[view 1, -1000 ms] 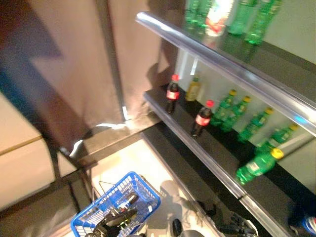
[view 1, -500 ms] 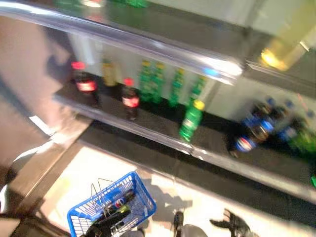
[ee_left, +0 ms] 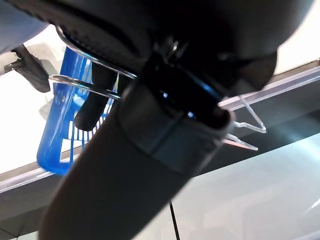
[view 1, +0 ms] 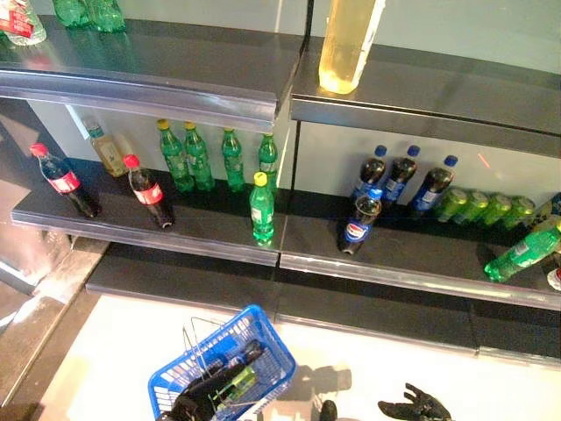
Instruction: Pick up the drink and place into the basket.
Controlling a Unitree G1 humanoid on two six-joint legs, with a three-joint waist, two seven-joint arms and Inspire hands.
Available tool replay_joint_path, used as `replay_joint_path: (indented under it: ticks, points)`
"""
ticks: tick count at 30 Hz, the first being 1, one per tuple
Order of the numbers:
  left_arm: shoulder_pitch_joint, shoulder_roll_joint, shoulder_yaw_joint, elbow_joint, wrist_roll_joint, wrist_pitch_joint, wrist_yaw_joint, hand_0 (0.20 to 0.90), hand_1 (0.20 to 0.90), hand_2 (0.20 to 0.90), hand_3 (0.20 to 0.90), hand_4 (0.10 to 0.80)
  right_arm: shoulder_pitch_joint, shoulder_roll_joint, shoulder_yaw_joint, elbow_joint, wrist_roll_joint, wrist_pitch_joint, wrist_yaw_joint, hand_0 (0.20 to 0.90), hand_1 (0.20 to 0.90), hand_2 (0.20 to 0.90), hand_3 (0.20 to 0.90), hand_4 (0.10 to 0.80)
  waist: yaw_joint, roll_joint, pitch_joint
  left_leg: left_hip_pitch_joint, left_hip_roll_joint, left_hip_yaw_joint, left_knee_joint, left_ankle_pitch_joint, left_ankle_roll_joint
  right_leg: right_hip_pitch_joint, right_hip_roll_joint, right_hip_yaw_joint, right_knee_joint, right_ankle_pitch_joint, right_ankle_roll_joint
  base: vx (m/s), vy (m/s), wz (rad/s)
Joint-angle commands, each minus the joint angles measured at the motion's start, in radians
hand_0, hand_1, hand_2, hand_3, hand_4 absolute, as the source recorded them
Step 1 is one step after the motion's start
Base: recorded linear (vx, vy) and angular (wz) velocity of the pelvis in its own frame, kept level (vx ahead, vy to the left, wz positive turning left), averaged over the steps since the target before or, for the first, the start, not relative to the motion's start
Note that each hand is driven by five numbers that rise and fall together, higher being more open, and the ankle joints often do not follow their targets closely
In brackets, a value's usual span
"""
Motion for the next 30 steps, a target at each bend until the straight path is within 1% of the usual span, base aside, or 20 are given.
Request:
replay_joint_path:
  ticks: [1, 6, 9, 17, 23, 26, 28, 29, 30]
  points:
    - [-0.078, 0.081, 0.063, -0.072, -0.046, -0.134, -0.074, 0.300, 0.300, 0.300, 0.200, 0.100, 0.001, -0.041, -0.040, 0.031, 0.052, -0.033, -0.016, 0.900, 0.900, 0.900, 0.900, 0.800, 0.013, -0.001, -0.035, -0.087, -0.020, -0.064, 0.057, -0.005, 0.007, 0.012, -0.113, -0.046, 0.146, -0.107, 0.068, -0.011, 0.101, 0.00]
    - [-0.057, 0.107, 0.106, -0.010, -0.018, -0.140, -0.084, 0.300, 0.300, 0.300, 0.200, 0.100, 0.028, -0.041, -0.060, 0.057, 0.018, -0.057, 0.011, 0.900, 0.900, 0.900, 0.900, 0.800, 0.006, 0.012, -0.047, -0.051, -0.022, -0.059, 0.016, -0.005, 0.007, 0.029, -0.129, -0.050, 0.135, -0.105, 0.080, 0.042, 0.053, -0.01]
    - [-0.050, 0.118, 0.117, 0.002, -0.007, -0.134, -0.095, 0.300, 0.300, 0.300, 0.200, 0.100, 0.034, -0.039, -0.062, 0.057, 0.007, -0.058, 0.008, 0.900, 0.900, 0.900, 0.900, 0.800, 0.002, 0.016, -0.053, -0.042, -0.019, -0.053, -0.006, 0.002, 0.003, 0.031, -0.128, -0.048, 0.130, -0.107, 0.081, 0.056, 0.028, -0.02]
    - [-0.049, 0.114, 0.106, -0.018, -0.005, -0.128, -0.101, 0.300, 0.300, 0.300, 0.200, 0.100, 0.028, -0.042, -0.068, 0.050, 0.005, -0.059, 0.002, 0.900, 0.900, 0.900, 0.900, 0.800, 0.003, 0.015, -0.050, -0.041, -0.013, -0.047, -0.017, 0.003, 0.001, 0.023, -0.130, -0.053, 0.121, -0.104, 0.081, 0.005, 0.002, 0.00]
    - [-0.050, 0.118, 0.103, -0.034, -0.010, -0.122, -0.108, 0.300, 0.300, 0.300, 0.200, 0.100, 0.021, -0.047, -0.072, 0.051, 0.009, -0.067, 0.012, 0.900, 0.900, 0.900, 0.900, 0.800, 0.003, 0.004, -0.052, -0.038, -0.006, -0.038, 0.002, -0.009, 0.001, 0.023, -0.131, -0.049, 0.115, -0.101, 0.082, 0.000, 0.000, 0.00]
    - [-0.052, 0.118, 0.109, -0.035, -0.017, -0.127, -0.112, 0.300, 0.300, 0.300, 0.200, 0.100, 0.017, -0.055, -0.073, 0.050, 0.006, -0.070, 0.017, 0.900, 0.900, 0.900, 0.900, 0.800, 0.002, -0.008, -0.048, -0.059, -0.008, -0.044, 0.095, -0.046, 0.000, 0.014, -0.138, -0.036, 0.137, -0.106, 0.080, 0.000, 0.000, 0.00]
    - [-0.052, 0.118, 0.109, -0.034, -0.017, -0.129, -0.116, 0.300, 0.300, 0.300, 0.200, 0.100, 0.016, -0.057, -0.073, 0.050, 0.006, -0.070, 0.017, 0.900, 0.900, 0.900, 0.900, 0.800, 0.002, -0.010, -0.046, -0.066, -0.010, -0.046, 0.119, -0.055, 0.000, 0.011, -0.140, -0.033, 0.143, -0.108, 0.078, 0.000, 0.000, 0.00]
    - [-0.057, 0.123, 0.110, -0.037, -0.030, -0.133, -0.124, 0.300, 0.300, 0.300, 0.200, 0.100, 0.006, -0.070, -0.073, 0.046, 0.002, -0.071, 0.017, 0.900, 0.900, 0.900, 0.900, 0.800, 0.001, -0.020, -0.026, -0.113, -0.012, -0.063, 0.250, -0.109, -0.001, -0.018, -0.154, -0.019, 0.206, -0.124, 0.071, 0.000, 0.000, 0.00]
    - [-0.058, 0.124, 0.109, -0.039, -0.031, -0.134, -0.127, 0.300, 0.300, 0.300, 0.200, 0.100, 0.004, -0.074, -0.073, 0.045, 0.002, -0.070, 0.016, 0.900, 0.900, 0.900, 0.900, 0.800, 0.001, -0.020, -0.022, -0.124, -0.011, -0.067, 0.271, -0.119, -0.001, -0.025, -0.157, -0.016, 0.222, -0.131, 0.069, -0.034, 0.064, -0.08]
